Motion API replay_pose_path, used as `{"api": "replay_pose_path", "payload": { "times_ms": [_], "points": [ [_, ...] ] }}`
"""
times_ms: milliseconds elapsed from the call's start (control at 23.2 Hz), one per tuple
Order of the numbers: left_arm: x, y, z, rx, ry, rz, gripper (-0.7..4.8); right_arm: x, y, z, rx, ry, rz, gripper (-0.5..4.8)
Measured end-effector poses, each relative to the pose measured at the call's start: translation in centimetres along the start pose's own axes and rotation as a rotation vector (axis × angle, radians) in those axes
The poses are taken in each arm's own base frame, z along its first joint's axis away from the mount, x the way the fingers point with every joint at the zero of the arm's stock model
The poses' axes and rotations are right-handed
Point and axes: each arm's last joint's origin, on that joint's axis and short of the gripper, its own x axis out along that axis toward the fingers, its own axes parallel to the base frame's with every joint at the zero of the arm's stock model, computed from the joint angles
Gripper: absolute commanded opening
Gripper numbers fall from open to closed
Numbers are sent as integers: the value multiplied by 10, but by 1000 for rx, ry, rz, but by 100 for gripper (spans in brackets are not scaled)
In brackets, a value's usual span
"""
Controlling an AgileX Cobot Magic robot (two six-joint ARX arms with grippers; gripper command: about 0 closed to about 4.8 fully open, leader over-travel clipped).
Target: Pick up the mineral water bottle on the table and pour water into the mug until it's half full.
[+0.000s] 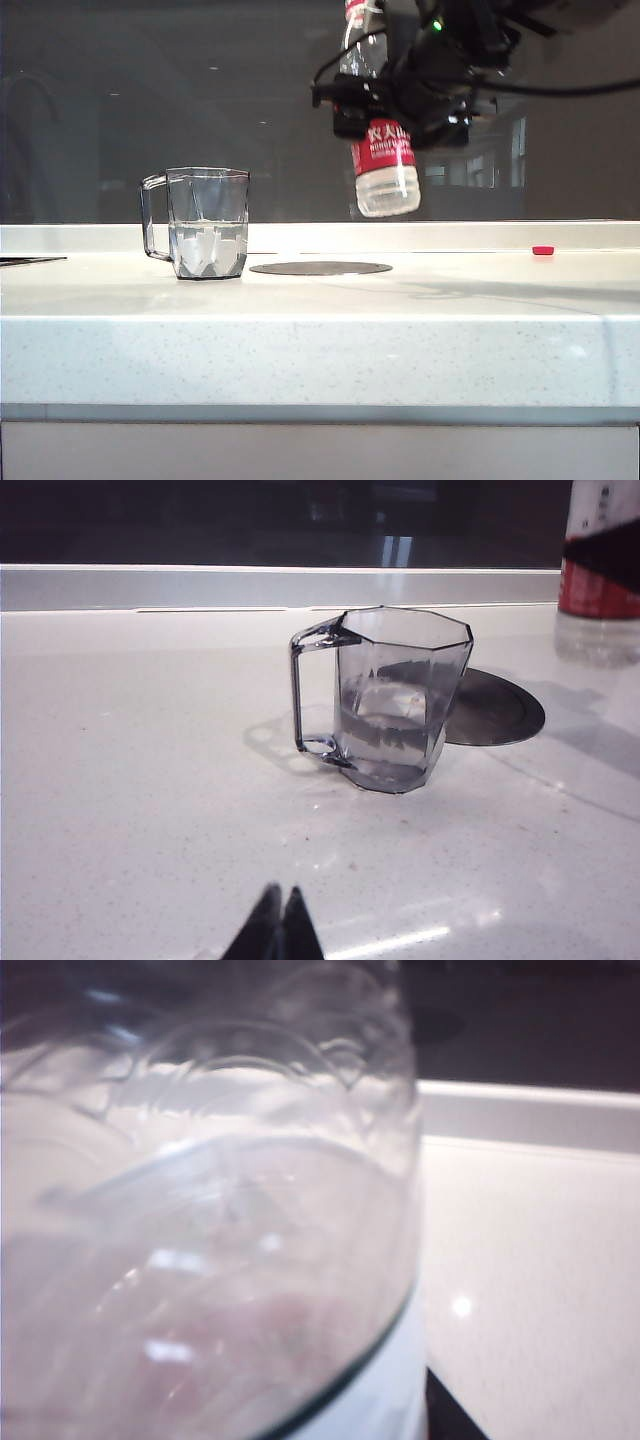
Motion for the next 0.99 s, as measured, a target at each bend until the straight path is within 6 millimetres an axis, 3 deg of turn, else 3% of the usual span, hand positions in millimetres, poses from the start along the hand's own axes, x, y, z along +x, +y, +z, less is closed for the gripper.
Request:
{"api": "replay_pose_path", "payload": {
  "times_ms": [173, 431, 733, 992],
  "points": [
    [0, 0, 0, 0, 0, 0, -4, -10, -18, -30, 84, -22, -35, 336],
    [0, 0, 0, 0, 0, 0, -4, -25, -38, -57, 124, -78, -71, 336],
    [0, 0, 0, 0, 0, 0, -4, -31, -56, -68, 133, -92, -114, 336],
    [0, 0, 0, 0, 0, 0, -4, -25, -57, -74, 143, -123, -114, 337]
  ]
}}
